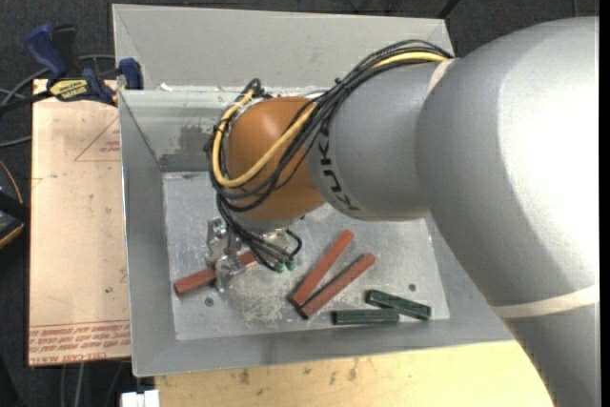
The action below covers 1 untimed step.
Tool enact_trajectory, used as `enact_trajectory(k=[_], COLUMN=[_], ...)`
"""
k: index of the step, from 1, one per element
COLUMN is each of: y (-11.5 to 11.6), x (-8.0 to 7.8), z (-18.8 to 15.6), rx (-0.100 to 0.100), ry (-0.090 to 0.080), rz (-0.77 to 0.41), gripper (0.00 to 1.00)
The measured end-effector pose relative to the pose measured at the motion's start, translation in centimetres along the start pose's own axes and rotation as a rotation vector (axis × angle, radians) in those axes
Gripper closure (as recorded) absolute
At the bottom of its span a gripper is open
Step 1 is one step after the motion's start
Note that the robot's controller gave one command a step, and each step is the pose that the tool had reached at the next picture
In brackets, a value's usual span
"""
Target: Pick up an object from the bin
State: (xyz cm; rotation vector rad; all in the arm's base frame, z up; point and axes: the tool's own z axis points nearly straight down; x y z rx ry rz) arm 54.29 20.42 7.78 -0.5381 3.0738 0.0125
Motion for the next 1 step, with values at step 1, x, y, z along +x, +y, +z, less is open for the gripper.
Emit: enact_trajectory(k=[1], y=[-0.8], x=[-2.18], z=[-15.69], rx=[0.003], ry=[0.014], rz=[-0.025], gripper=[1.0])
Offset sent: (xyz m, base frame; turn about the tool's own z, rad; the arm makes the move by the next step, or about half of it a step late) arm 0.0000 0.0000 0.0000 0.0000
